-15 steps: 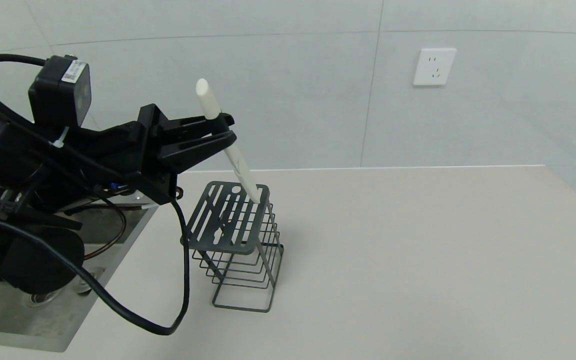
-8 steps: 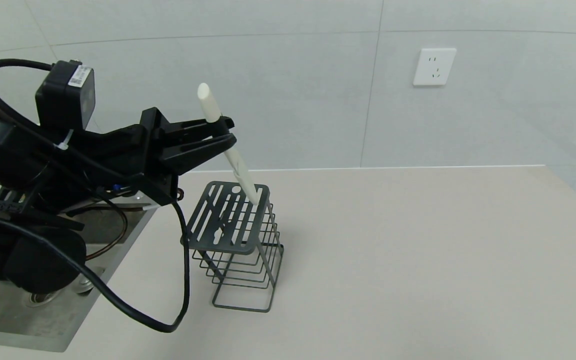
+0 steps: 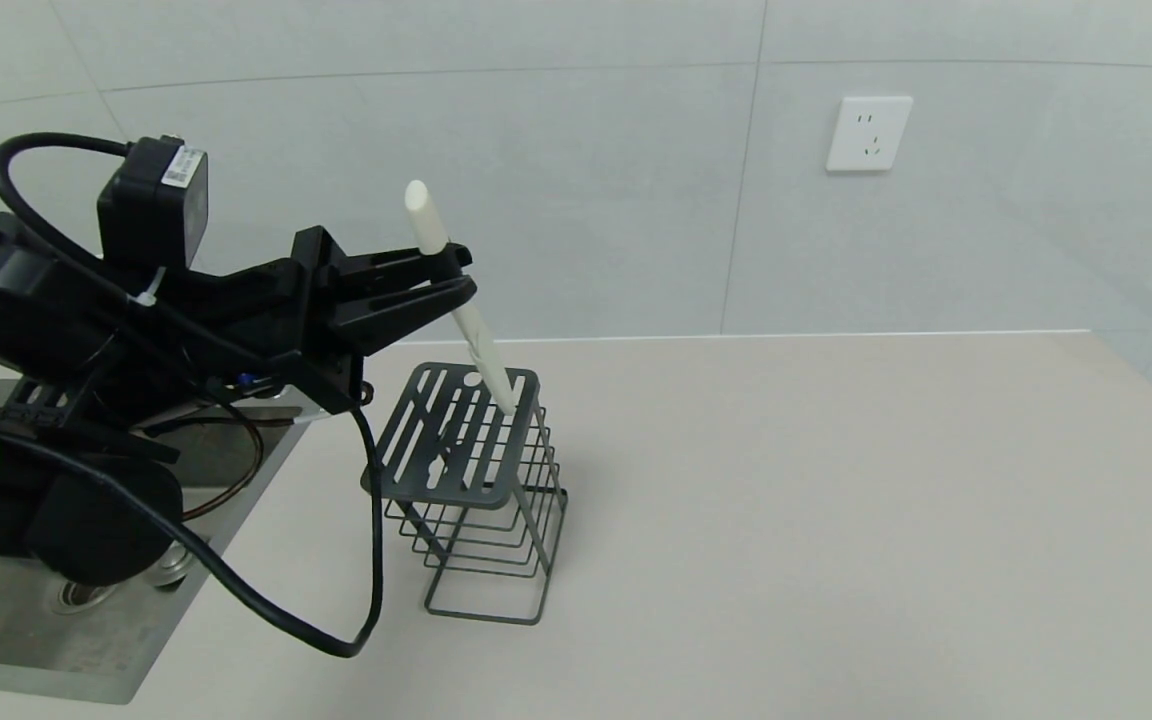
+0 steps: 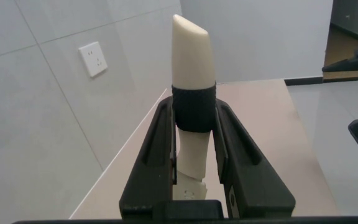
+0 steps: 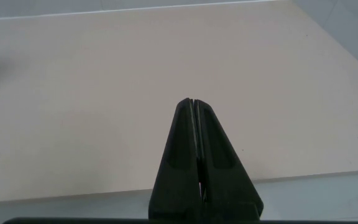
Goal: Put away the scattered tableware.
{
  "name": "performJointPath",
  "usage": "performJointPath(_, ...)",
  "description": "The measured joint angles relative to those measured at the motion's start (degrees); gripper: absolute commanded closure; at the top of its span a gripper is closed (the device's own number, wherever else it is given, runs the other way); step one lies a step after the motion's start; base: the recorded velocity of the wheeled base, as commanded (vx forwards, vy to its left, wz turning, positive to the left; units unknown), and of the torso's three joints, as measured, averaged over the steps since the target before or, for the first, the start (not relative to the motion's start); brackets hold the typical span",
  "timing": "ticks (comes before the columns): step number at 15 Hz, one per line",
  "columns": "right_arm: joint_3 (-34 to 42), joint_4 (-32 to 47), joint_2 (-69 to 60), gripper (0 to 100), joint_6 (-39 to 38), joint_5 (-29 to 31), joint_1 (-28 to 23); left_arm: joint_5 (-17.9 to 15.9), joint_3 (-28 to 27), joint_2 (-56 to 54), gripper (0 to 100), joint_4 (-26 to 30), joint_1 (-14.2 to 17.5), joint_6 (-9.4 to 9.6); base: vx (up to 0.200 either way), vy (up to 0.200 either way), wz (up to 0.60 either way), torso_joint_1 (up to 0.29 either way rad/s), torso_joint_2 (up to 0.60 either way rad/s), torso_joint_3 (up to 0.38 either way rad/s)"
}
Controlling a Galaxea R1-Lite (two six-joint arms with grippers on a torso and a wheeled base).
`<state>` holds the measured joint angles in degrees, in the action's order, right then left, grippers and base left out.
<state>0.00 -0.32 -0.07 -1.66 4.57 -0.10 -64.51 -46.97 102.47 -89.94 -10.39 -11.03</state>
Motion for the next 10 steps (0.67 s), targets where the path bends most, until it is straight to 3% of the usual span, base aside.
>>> performJointPath(10, 0.00, 0.00, 0.00, 100, 0.00, 0.00, 0.00, 0.04, 1.79, 1.44, 100, 0.04, -0.06, 0.66, 0.000, 0.000, 0.00, 0.000, 0.00, 0.000)
